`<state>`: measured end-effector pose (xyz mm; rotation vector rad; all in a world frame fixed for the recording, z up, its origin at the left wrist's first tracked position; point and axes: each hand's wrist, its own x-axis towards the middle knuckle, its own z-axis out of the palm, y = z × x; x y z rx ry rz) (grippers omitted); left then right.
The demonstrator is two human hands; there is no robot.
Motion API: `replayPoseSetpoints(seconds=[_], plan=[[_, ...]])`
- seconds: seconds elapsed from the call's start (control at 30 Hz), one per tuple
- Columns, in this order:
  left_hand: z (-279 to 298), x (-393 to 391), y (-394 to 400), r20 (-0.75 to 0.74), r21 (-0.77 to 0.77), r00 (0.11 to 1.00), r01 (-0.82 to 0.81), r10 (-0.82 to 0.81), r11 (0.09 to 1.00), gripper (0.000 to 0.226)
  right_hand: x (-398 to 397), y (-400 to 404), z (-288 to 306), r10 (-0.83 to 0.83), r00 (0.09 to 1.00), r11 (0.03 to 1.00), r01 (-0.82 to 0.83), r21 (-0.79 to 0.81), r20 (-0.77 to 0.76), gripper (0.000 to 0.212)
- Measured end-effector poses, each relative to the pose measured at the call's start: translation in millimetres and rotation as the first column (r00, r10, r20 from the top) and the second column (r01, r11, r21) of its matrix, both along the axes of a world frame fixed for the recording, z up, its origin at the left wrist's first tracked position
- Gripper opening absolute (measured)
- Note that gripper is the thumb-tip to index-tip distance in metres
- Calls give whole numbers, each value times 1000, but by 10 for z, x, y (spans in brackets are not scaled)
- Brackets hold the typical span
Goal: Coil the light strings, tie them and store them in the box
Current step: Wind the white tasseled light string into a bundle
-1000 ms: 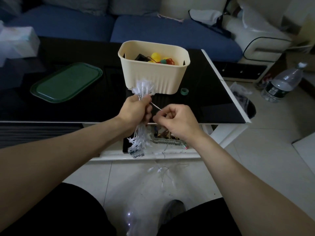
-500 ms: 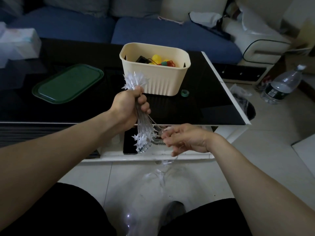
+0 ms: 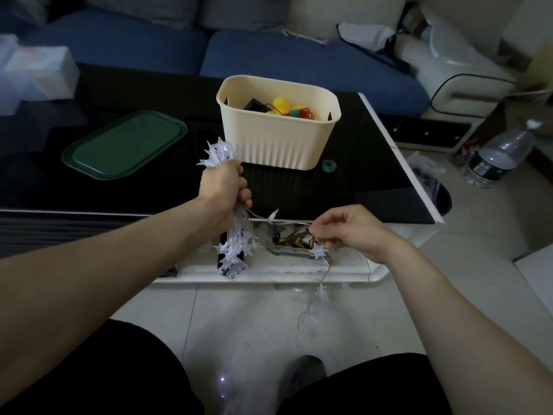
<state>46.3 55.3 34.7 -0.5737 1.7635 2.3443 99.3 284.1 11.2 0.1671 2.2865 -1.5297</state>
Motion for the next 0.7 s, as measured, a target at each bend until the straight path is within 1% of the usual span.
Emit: replayPoseSetpoints(seconds=[0.1,0.2,0.33,0.43,0.5,0.57,0.7], plan=[[-27,17,45,-2,-29,1000,-25,25,999,21,18,-178,18,62,995,997,-58,55,-84,9],[-59,38,93,-14,-39,1000,-10,10,999,22,-6,-360,-7,125,982,984,-104,146,-145,2],[-78,52,98,14,-35,999,50,-49,998,20,-38,-496,-3,171,974,970,-140,199,-148,12],[-87,73,109,47,-74,991,129,-126,989,15,-38,-517,19,203,967,957,-162,240,-156,17],[-109,93,130,83,-101,982,179,-171,979,13,-34,-523,28,203,963,959,-159,236,-176,18],[-151,111,151,111,-138,970,233,-219,963,18,-25,-529,31,193,956,966,-147,211,-219,18],[-166,197,208,142,-207,925,377,-354,903,16,-14,-548,32,164,949,983,-134,126,-268,14]])
